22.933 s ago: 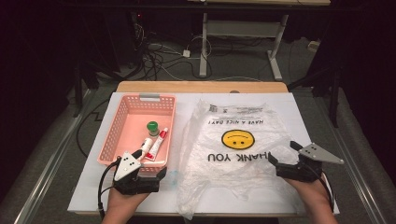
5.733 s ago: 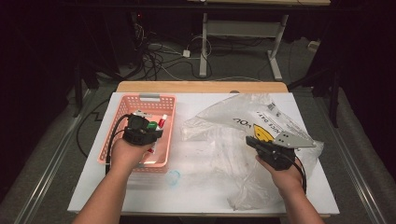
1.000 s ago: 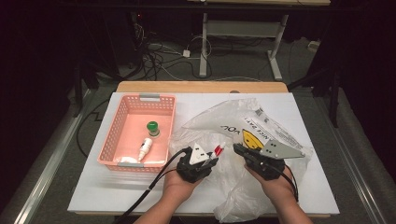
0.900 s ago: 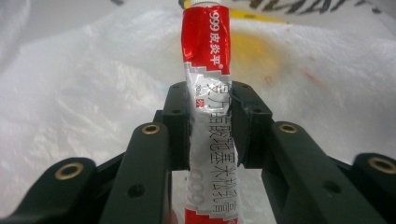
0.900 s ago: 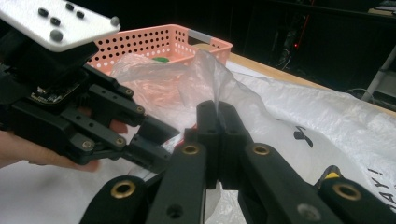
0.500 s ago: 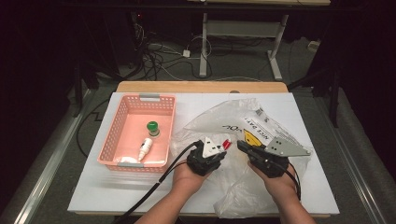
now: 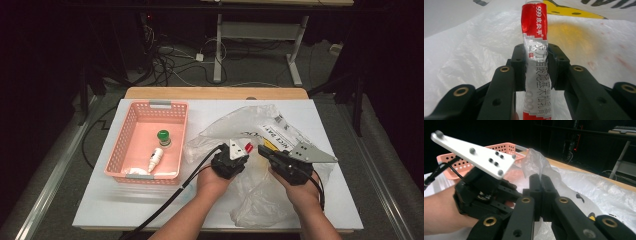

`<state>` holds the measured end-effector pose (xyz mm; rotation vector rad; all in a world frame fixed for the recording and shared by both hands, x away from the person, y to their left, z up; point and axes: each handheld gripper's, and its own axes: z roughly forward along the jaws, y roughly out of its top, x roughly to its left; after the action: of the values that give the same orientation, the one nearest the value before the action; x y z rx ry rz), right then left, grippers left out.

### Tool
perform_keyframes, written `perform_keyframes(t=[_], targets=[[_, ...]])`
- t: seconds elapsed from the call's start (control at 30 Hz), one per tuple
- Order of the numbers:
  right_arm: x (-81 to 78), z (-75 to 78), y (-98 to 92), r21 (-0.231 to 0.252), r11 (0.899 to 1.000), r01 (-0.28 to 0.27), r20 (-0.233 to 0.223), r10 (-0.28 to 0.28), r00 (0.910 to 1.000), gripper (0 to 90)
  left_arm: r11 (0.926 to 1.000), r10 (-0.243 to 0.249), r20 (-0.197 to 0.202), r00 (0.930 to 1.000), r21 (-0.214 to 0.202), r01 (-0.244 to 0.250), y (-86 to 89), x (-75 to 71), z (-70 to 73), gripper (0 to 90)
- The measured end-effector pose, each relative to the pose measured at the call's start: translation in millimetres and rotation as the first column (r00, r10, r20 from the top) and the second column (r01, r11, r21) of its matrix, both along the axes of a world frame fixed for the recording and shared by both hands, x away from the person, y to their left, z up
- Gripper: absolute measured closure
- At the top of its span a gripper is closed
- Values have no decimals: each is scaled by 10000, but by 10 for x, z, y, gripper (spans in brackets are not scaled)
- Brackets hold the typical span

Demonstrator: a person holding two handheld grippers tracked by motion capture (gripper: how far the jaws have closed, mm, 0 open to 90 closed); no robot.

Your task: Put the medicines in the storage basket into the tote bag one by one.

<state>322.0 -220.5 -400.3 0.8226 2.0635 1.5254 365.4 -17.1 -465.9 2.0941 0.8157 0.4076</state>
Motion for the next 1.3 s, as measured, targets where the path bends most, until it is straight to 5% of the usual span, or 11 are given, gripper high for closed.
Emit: perform_keyframes(t=[0.33,0.6,0.87,1.3], targets=[[21,7,-79,161,9998,155,-43,-154,9999,900,9999,-80,-87,9999,66,81,-127,98,-102,676],[13,6,-80,150,9998,113,-8,-113,9999,900,9994,-168,-472,9987,-294,154,-75,22,-47,519],[0,-9,-60,39,10000,-3,-54,3,10000,900,9900,-625,-968,9933,-1321,494,147,-129,-14,456],[-5,-51,-49,-184,9998,3,-119,-5,9999,900,9757,-1367,-964,9859,-1852,1172,491,-453,42,238]])
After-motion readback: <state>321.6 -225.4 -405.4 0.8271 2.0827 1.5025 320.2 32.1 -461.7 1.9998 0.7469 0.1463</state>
